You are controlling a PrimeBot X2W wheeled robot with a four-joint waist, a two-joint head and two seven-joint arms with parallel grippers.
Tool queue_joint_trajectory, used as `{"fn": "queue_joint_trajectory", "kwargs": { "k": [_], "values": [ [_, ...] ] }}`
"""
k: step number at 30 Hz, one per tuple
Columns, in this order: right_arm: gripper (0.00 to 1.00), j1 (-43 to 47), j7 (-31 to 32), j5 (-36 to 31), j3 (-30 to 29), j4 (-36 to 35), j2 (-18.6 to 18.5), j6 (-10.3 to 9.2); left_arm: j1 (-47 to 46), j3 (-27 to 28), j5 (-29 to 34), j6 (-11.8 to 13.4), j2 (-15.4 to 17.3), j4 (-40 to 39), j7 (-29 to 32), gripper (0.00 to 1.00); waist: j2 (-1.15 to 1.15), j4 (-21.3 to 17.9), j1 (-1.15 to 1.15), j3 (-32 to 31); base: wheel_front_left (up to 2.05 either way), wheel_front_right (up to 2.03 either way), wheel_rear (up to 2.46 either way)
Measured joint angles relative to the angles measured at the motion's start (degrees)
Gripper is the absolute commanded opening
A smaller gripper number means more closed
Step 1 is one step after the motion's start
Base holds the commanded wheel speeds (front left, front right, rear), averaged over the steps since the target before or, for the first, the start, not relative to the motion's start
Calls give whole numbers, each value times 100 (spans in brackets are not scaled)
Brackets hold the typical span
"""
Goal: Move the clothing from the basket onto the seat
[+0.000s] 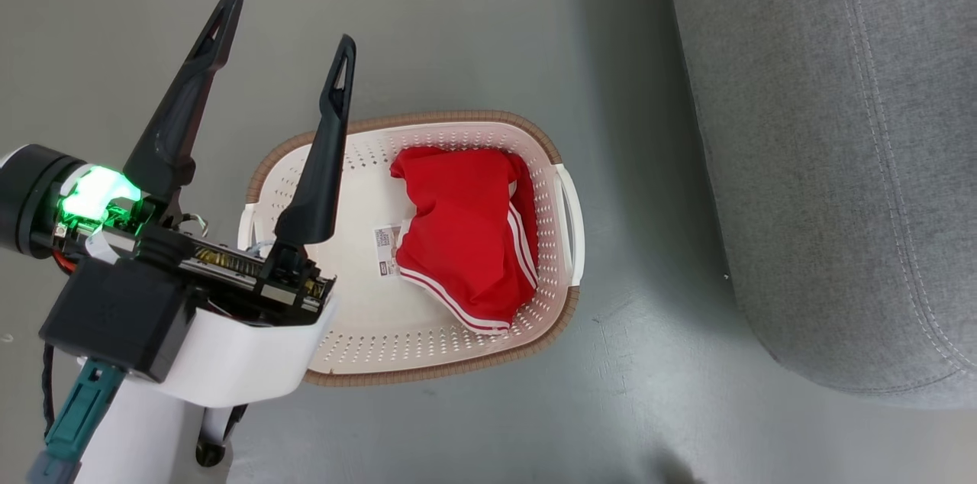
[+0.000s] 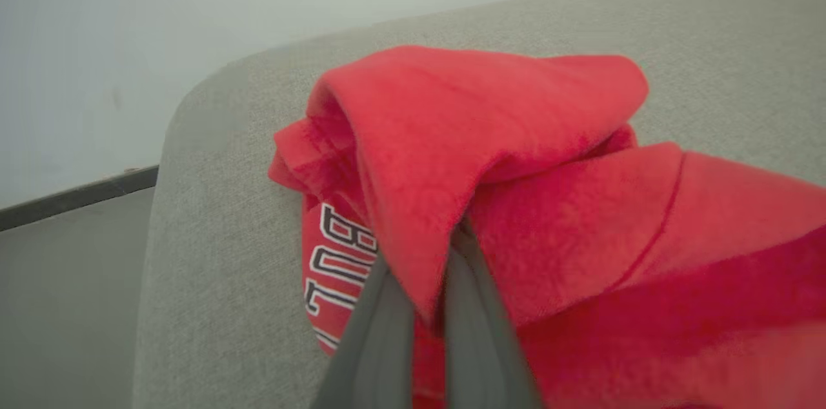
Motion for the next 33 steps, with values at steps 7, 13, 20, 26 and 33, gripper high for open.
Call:
{"fn": "queue_joint_trajectory", "kwargs": {
  "k": [7,13,20,26,33],
  "values": [
    [100,110,-29,189,99,-44,-57,0,-29,0,-2,5,-54,170,-129,100,0,-47,0,-103,0,0,0],
    [100,248,-68,257,299,-160,-164,0,-29,0,-20,8,-158,334,-207,100,0,-87,0,-234,0,0,0],
    [100,478,-189,308,535,-414,-242,0,-29,4,-121,14,-234,546,-276,100,0,-139,0,-424,0,0,0],
    [100,713,-356,394,731,-731,-300,0,-16,135,-123,105,-248,793,-349,100,0,-166,0,-664,0,0,0],
    [100,818,-560,427,933,-1202,-421,0,116,370,-122,256,-213,1093,-359,100,0,-165,0,-952,0,0,0]
  ]
}}
